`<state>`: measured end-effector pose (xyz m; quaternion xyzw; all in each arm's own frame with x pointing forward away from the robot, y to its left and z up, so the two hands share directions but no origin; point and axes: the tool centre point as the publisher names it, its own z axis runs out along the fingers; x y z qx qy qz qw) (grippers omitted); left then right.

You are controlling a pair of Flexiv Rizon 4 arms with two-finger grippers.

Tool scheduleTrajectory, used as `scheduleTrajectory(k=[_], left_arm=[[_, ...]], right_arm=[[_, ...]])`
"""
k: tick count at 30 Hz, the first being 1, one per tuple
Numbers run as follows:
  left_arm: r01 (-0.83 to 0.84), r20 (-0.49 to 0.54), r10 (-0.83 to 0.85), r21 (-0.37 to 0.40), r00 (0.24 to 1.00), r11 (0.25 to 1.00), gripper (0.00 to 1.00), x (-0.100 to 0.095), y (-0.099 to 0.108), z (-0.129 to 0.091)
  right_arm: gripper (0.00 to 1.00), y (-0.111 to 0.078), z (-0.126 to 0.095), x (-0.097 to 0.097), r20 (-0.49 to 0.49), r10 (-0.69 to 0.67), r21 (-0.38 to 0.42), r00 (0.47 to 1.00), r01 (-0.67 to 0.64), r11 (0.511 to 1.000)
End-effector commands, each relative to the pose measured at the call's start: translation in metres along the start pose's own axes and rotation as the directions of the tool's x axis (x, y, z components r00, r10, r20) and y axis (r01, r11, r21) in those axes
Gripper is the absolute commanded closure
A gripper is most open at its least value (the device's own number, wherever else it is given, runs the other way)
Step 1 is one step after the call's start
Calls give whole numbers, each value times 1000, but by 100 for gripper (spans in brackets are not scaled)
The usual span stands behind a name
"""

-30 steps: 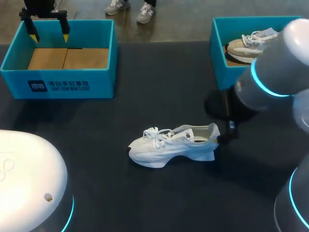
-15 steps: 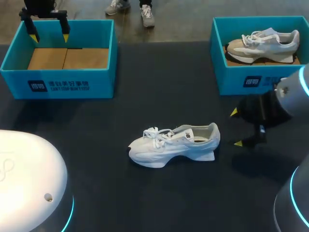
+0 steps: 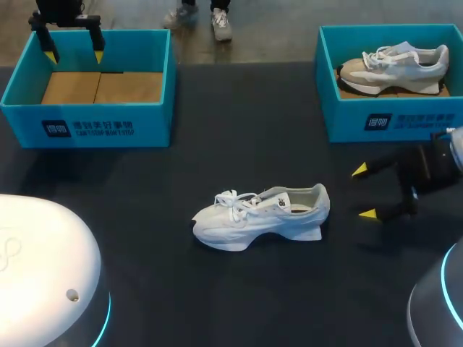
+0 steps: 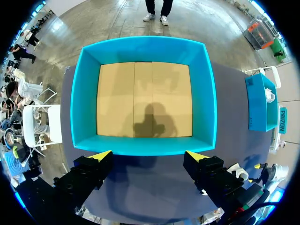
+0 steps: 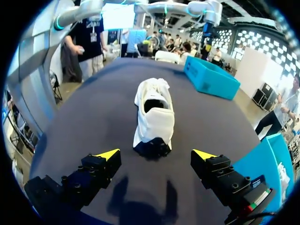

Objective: Take the shoe out of the shoebox, open the shoe tongue, remove and reinsert the insole, then place the shoe into the shoebox

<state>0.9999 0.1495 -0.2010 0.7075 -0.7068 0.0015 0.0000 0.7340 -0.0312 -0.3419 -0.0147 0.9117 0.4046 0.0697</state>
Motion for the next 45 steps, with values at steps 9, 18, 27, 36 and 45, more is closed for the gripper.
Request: scheduleTrajectory(k=[9, 18, 27, 36, 45], left_arm=[[0, 1, 0, -1, 1000, 1000, 0, 0, 0, 0], [0, 1, 0, -1, 1000, 1000, 0, 0, 0, 0], [0, 1, 0, -1, 1000, 1000, 0, 0, 0, 0], [0, 1, 0, -1, 1000, 1000, 0, 0, 0, 0], [0, 1, 0, -1, 1000, 1000, 0, 0, 0, 0]], right_arm=[[0, -1, 35, 0, -28, 60, 7, 998, -60, 998], [0, 4, 55, 0, -45, 63, 7, 997, -62, 998], [0, 10, 75, -4, -37, 62, -2, 997, -62, 998], [0, 14, 93, 2, -27, 76, -23, 997, -76, 997], [0, 18, 112, 6, -43, 78, -37, 996, -80, 996]])
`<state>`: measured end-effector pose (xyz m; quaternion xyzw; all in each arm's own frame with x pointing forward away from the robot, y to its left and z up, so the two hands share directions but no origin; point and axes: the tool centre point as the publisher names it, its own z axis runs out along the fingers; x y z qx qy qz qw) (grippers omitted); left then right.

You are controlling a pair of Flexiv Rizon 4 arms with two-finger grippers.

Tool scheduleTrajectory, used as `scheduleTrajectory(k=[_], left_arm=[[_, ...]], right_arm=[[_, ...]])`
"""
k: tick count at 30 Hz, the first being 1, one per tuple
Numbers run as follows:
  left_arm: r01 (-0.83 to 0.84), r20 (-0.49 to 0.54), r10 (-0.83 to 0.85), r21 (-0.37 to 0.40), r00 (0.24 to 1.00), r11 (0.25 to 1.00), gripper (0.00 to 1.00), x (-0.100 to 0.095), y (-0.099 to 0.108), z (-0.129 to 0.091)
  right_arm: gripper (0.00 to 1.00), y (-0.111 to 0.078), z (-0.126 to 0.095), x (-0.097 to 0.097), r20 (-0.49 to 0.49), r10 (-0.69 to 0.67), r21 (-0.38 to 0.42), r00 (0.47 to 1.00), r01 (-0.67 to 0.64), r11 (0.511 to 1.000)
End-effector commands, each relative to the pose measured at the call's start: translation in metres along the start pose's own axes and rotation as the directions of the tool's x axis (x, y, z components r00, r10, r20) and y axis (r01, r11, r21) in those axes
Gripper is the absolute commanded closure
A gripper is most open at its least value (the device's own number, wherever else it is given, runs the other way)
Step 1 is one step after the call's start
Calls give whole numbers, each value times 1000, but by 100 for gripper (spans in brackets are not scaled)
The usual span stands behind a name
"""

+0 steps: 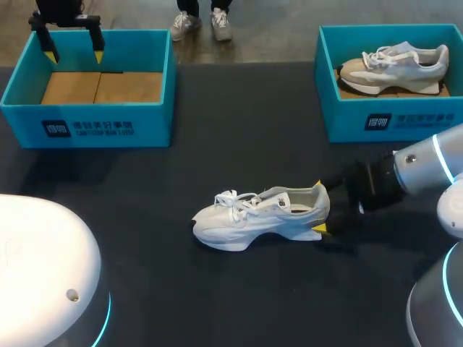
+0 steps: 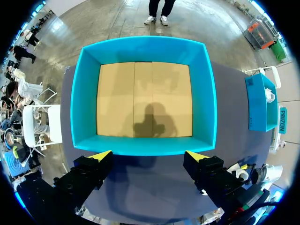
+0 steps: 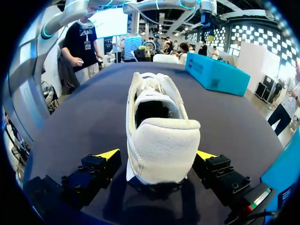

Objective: Take the shoe out of the shoebox, open the shoe tongue, remove and reinsert the insole, then place the shoe into the shoebox

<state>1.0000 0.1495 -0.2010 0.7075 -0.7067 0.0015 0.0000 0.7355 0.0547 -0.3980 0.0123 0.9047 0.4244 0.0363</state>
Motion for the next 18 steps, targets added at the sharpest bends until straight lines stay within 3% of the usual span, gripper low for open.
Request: scheduleTrajectory(k=[1, 18], left_arm=[[0, 1, 0, -1, 1000, 1000, 0, 0, 0, 0], [0, 1, 0, -1, 1000, 1000, 0, 0, 0, 0]], right_arm=[[0, 0, 13, -2, -10, -1, -1, 1000, 1, 1000], [0, -7, 37, -7, -3, 13, -16, 1000, -13, 1000]])
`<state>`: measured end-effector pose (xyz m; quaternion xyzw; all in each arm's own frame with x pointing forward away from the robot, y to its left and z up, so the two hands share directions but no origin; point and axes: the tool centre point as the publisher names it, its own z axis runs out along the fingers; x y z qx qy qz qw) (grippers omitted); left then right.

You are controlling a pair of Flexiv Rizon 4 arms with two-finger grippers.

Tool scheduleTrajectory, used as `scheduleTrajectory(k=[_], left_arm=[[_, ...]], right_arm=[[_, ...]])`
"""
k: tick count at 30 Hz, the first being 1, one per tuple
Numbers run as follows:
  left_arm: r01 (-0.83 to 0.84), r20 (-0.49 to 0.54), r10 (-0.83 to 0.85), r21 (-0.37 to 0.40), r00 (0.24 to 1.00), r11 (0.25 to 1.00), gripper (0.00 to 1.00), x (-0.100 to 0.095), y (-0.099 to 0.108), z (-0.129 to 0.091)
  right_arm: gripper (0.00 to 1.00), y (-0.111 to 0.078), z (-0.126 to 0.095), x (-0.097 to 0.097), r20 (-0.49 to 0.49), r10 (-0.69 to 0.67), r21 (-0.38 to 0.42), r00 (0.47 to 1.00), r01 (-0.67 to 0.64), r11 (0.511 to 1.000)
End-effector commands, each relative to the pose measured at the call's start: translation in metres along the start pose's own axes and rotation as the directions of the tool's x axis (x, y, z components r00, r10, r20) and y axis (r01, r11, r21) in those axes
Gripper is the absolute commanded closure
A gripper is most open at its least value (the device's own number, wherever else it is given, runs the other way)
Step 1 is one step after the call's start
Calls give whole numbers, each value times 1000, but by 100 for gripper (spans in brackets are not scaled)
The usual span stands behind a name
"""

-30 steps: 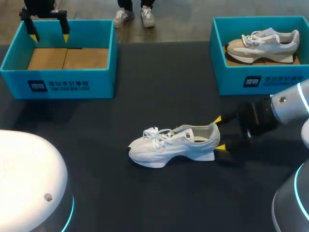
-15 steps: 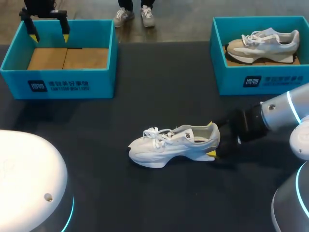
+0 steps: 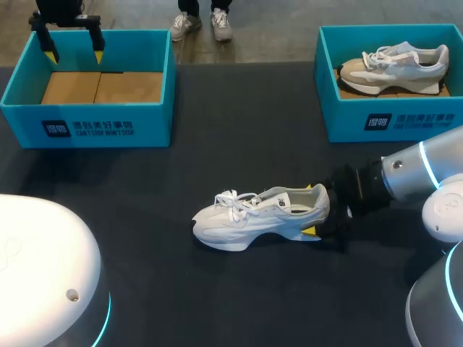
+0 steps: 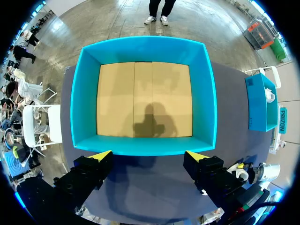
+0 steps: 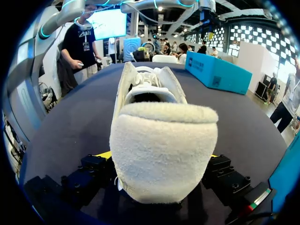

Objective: Take the shoe out of the shoebox, open the shoe tongue, remove and reinsert the insole, then place the shoe into the shoebox

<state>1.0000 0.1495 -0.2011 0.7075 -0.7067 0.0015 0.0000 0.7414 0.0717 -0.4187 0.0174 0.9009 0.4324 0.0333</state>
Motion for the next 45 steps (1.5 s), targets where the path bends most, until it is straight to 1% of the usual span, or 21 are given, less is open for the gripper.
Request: scheduleTrajectory(k=[1, 5, 6, 7, 8, 12, 37, 41, 45], left_arm=[[0, 1, 0, -1, 1000, 1000, 0, 0, 0, 0], [0, 1, 0, -1, 1000, 1000, 0, 0, 0, 0], [0, 1, 0, -1, 1000, 1000, 0, 0, 0, 0], [0, 1, 0, -1, 1000, 1000, 0, 0, 0, 0], [0, 1, 0, -1, 1000, 1000, 0, 0, 0, 0], [0, 1, 0, -1, 1000, 1000, 0, 0, 0, 0], [0, 1, 0, -1, 1000, 1000, 0, 0, 0, 0], [16, 36, -16, 8, 999, 1000, 0, 15, 9, 2], [35, 39, -36, 7, 999, 999, 0, 27, 16, 7]], right_arm=[[0, -3, 12, -3, -6, 0, 1, 1000, 0, 1000], [0, -7, 15, -2, -12, 5, 3, 1000, -5, 1000], [18, -7, 16, -2, -13, 6, 3, 1000, -6, 1000], [70, -8, 16, -2, -14, 6, 3, 1000, -6, 1000], [100, -8, 17, -2, -18, 6, 4, 1000, -6, 1000], [100, -10, 19, 3, -33, 12, 8, 999, -12, 1000], [100, -10, 19, 3, -33, 12, 8, 999, -12, 1000], [100, -10, 19, 3, -33, 12, 8, 999, -12, 1000], [100, -10, 19, 3, -33, 12, 8, 999, -12, 1000]])
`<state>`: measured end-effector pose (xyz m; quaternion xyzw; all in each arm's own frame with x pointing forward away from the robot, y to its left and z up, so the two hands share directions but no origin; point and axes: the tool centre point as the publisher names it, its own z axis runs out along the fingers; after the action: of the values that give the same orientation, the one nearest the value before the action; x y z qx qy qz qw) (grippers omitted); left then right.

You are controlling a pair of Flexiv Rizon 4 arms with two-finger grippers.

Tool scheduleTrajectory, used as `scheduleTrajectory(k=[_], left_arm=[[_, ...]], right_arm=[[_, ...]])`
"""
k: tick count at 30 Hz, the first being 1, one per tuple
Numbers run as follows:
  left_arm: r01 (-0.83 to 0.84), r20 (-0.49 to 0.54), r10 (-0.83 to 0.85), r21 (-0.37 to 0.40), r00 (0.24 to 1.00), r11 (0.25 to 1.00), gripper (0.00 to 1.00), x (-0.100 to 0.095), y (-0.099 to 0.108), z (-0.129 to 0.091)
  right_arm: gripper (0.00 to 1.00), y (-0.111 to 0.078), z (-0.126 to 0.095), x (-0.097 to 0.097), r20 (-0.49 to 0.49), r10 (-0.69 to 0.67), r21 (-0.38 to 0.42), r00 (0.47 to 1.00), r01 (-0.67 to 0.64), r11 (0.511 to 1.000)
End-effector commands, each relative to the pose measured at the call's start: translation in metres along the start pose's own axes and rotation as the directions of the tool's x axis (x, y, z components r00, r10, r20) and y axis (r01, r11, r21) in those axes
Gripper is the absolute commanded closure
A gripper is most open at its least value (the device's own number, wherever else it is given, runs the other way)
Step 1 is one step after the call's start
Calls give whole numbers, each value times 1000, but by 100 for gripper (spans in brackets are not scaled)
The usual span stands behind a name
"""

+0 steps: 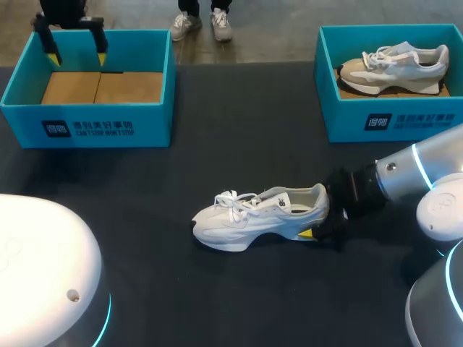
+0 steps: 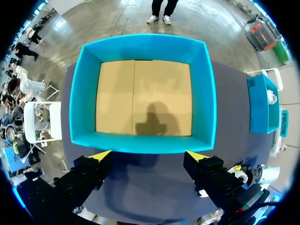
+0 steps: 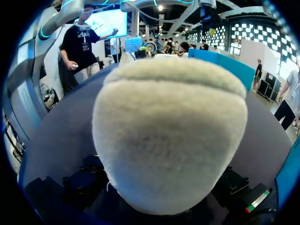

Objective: Take the shoe out of the shoebox, open the shoe tongue, remove and reinsert the insole, then place the shoe into the shoebox

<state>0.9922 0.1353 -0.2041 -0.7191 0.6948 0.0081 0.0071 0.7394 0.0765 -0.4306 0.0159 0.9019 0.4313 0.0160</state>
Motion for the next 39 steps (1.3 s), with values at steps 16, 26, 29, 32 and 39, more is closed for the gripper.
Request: scheduleTrajectory(k=[16, 26, 29, 32, 39], left_arm=[[57, 35, -58, 29, 998, 998, 0, 82, 79, -2], [121, 84, -123, 31, 989, 992, 0, 129, 128, -6], [124, 79, -126, 40, 989, 992, 0, 147, 138, -4], [114, 59, -116, 41, 991, 993, 0, 170, 147, -2], [45, 41, -47, 60, 998, 997, 0, 225, 162, 8]], right_arm=[[100, -4, 8, -1, -1, 0, 5, 1000, 0, 1000], [100, -4, 8, -1, -1, 0, 5, 1000, 0, 1000], [100, -4, 8, -1, -1, 0, 5, 1000, 0, 1000], [100, -4, 8, -1, -1, 0, 5, 1000, 0, 1000], [100, -4, 8, -1, -1, 0, 5, 1000, 0, 1000]])
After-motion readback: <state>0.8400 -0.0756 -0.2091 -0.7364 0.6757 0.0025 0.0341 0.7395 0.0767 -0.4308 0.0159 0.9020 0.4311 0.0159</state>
